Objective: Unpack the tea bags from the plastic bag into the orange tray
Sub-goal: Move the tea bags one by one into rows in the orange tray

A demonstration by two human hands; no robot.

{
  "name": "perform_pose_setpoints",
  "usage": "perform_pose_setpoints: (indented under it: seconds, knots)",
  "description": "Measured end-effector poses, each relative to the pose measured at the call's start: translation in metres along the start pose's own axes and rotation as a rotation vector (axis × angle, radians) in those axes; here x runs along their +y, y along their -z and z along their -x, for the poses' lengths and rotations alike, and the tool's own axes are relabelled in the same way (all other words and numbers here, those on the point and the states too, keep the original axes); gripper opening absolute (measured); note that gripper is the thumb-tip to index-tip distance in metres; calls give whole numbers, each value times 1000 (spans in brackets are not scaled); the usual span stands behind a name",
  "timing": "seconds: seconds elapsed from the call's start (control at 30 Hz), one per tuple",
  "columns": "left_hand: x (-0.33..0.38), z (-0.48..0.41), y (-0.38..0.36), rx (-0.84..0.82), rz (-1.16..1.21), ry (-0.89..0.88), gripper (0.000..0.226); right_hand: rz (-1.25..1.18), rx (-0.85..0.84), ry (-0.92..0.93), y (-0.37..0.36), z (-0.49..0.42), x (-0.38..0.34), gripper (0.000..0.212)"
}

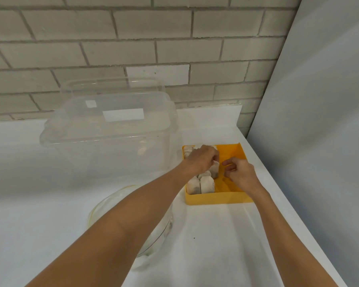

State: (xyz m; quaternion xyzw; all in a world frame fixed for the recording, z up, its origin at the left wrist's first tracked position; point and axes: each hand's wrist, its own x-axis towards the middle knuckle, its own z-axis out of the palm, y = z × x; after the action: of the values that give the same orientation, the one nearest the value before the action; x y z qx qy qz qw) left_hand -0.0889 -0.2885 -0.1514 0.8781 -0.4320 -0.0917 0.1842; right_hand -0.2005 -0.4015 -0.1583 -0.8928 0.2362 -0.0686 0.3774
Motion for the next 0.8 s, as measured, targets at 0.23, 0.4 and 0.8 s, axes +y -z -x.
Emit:
perform_pose_setpoints:
  seconds: [0.23,0.4,0.8]
  knots:
    - [3,-1,-2,-1,-130,6,22,-4,-6,4,1,1,-2,28]
    - [3,-1,-2,1,-97,53,25,-13,7,6,4,2,-4,28]
    - [8,22,28,94,44,-9,26,-35,38,68,19,9,-24,26]
